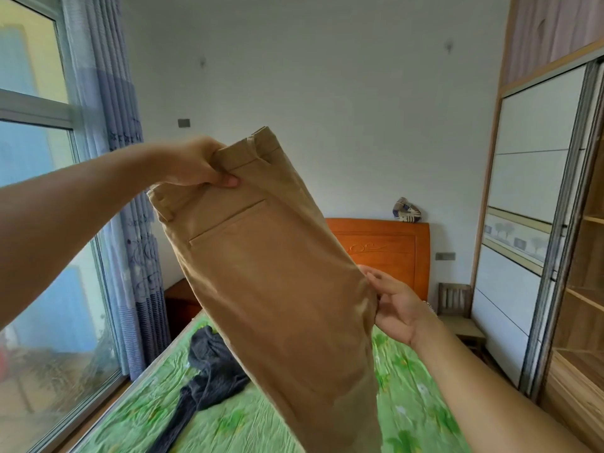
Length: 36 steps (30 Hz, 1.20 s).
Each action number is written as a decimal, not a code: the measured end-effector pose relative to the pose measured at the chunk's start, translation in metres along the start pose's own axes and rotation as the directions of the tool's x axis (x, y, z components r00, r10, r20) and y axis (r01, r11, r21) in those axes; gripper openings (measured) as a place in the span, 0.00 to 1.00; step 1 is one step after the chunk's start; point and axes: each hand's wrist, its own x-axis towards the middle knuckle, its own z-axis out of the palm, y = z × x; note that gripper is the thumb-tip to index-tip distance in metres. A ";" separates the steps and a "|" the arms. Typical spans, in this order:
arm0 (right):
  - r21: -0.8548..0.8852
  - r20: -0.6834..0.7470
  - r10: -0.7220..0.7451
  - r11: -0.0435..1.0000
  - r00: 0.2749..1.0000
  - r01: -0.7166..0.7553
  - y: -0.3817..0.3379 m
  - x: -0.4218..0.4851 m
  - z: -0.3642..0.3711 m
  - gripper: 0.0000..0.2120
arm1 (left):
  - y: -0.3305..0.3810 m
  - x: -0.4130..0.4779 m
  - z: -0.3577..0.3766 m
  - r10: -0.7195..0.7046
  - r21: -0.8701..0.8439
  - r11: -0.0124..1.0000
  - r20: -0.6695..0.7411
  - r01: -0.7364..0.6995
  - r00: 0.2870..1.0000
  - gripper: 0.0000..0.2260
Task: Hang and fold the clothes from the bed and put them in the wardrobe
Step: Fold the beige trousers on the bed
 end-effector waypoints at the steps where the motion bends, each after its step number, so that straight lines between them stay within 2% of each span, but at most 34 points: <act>1: -0.096 0.028 0.011 0.995 1.000 -0.008 -0.006 0.000 0.002 0.18 | -0.001 0.000 -0.001 0.002 -0.017 1.000 -0.006 -0.002 1.000 0.12; 2: -0.252 0.019 0.012 0.968 1.000 -0.006 -0.010 0.001 0.004 0.17 | -0.001 0.000 -0.002 0.005 -0.031 1.000 -0.009 -0.005 1.000 0.12; 3: -0.460 -0.017 -0.028 0.888 0.999 0.018 -0.014 0.001 0.006 0.15 | -0.001 0.000 -0.004 0.008 -0.041 0.999 -0.010 -0.009 1.000 0.12; 5: -0.801 -0.037 -0.172 0.594 0.984 0.074 -0.024 0.000 0.008 0.06 | 0.003 0.000 -0.004 0.025 -0.047 0.999 -0.008 -0.026 1.000 0.12; 7: -0.943 0.008 -0.192 0.326 0.981 0.072 -0.035 0.000 0.007 0.12 | 0.011 0.001 0.000 0.062 -0.046 0.997 -0.011 -0.062 0.998 0.10; 8: -0.968 0.027 -0.172 0.241 0.985 0.068 -0.042 0.000 0.009 0.14 | 0.016 0.003 0.003 0.082 -0.046 0.996 -0.011 -0.082 0.997 0.08; 9: -0.974 0.052 -0.132 0.213 0.990 0.079 -0.048 0.000 0.011 0.13 | 0.023 0.005 0.006 0.098 -0.041 0.994 -0.011 -0.099 0.995 0.07; 10: -0.952 0.083 -0.079 0.288 0.993 0.102 -0.054 -0.003 0.018 0.10 | 0.030 0.007 0.009 0.111 -0.030 0.993 -0.011 -0.112 0.994 0.08; 12: -0.840 0.171 -0.035 0.517 0.985 0.164 -0.059 -0.005 0.036 0.20 | 0.045 0.012 0.012 0.127 -0.002 0.992 0.001 -0.127 0.992 0.09; 13: -0.806 0.199 -0.073 0.555 0.977 0.206 -0.059 -0.007 0.044 0.21 | 0.052 0.014 0.013 0.131 0.006 0.991 0.015 -0.131 0.991 0.09; 15: -0.816 0.232 -0.167 0.503 0.958 0.285 -0.057 -0.010 0.053 0.11 | 0.062 0.016 0.014 0.130 0.014 0.991 0.045 -0.131 0.990 0.07; 17: -0.819 0.204 -0.167 0.510 0.965 0.262 -0.051 -0.015 0.044 0.05 | 0.065 0.017 0.012 0.119 0.032 0.992 0.041 -0.120 0.992 0.05; 20: -0.764 0.220 0.038 0.628 0.975 0.148 -0.035 -0.025 0.030 0.17 | 0.063 0.015 0.007 0.087 0.039 0.995 0.010 -0.088 0.996 0.05; 22: -0.802 0.248 0.092 0.578 0.964 0.151 -0.013 -0.027 0.027 0.25 | 0.065 0.012 0.003 0.071 0.036 0.997 0.008 -0.072 0.997 0.03; 23: -0.839 0.239 0.089 0.520 0.967 0.159 0.000 -0.026 0.023 0.24 | 0.066 0.010 0.001 0.069 0.037 0.997 0.012 -0.069 0.998 0.03; 26: -0.933 0.186 0.183 0.341 0.965 0.115 0.023 -0.025 0.009 0.03 | 0.068 0.002 -0.005 0.066 0.063 0.996 0.020 -0.067 0.998 0.03; 28: -0.957 0.192 0.236 0.259 0.953 0.129 0.013 -0.028 0.019 0.04 | 0.067 -0.005 -0.005 0.066 0.108 0.992 0.022 -0.069 0.998 0.04; 29: -0.940 0.245 0.195 0.288 0.950 0.183 0.002 -0.028 0.033 0.12 | 0.067 -0.008 -0.004 0.067 0.132 0.989 0.028 -0.070 0.997 0.05; 30: -0.886 0.319 0.123 0.389 0.940 0.250 -0.013 -0.029 0.053 0.18 | 0.069 -0.010 -0.002 0.067 0.153 0.986 0.037 -0.072 0.997 0.06; 32: -0.689 0.412 -0.087 0.622 0.907 0.372 -0.047 -0.026 0.098 0.24 | 0.074 -0.013 0.003 0.077 0.177 0.981 0.053 -0.085 0.996 0.08; 33: -0.618 0.419 -0.179 0.662 0.890 0.424 -0.065 -0.026 0.118 0.24 | 0.076 -0.015 0.007 0.085 0.173 0.980 0.060 -0.094 0.995 0.08; 34: -0.601 0.428 -0.247 0.641 0.869 0.478 -0.081 -0.026 0.135 0.22 | 0.078 -0.016 0.011 0.094 0.163 0.981 0.065 -0.104 0.993 0.08; 36: -0.658 0.460 -0.284 0.528 0.841 0.538 -0.100 -0.025 0.154 0.13 | 0.081 -0.021 0.019 0.106 0.159 0.980 0.071 -0.116 0.992 0.07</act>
